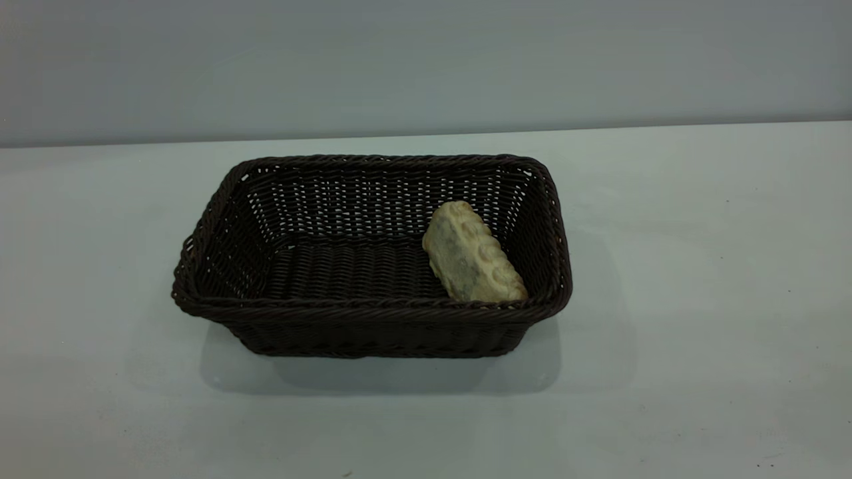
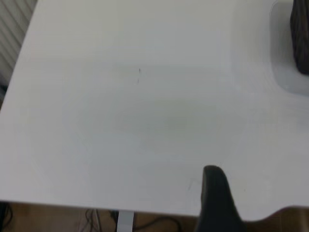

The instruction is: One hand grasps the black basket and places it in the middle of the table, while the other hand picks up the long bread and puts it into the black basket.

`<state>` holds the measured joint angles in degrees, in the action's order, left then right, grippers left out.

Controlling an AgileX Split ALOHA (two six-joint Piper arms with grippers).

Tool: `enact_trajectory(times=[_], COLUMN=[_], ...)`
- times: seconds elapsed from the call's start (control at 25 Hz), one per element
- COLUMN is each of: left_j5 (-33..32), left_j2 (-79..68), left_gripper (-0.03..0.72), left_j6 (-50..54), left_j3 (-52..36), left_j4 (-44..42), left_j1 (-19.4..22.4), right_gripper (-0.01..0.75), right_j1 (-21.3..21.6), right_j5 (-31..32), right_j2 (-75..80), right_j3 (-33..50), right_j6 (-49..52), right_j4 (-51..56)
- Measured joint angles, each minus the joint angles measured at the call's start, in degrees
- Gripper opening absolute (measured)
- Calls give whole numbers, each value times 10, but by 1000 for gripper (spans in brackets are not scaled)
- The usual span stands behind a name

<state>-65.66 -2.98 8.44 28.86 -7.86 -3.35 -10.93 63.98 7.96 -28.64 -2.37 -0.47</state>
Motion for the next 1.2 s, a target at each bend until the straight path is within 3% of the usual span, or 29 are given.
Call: enact_trajectory(times=[1.2], left_j5=[5], left_j2=[5], left_gripper=[532], left_j6=[-32], left_j3=[-8], left_j4=[42], left_j1=[-8], right_gripper=[401], right_j1=[0], right_j5=[2], right_j2=[-29], right_j3=[15], right_j6=[24], right_j4=[47])
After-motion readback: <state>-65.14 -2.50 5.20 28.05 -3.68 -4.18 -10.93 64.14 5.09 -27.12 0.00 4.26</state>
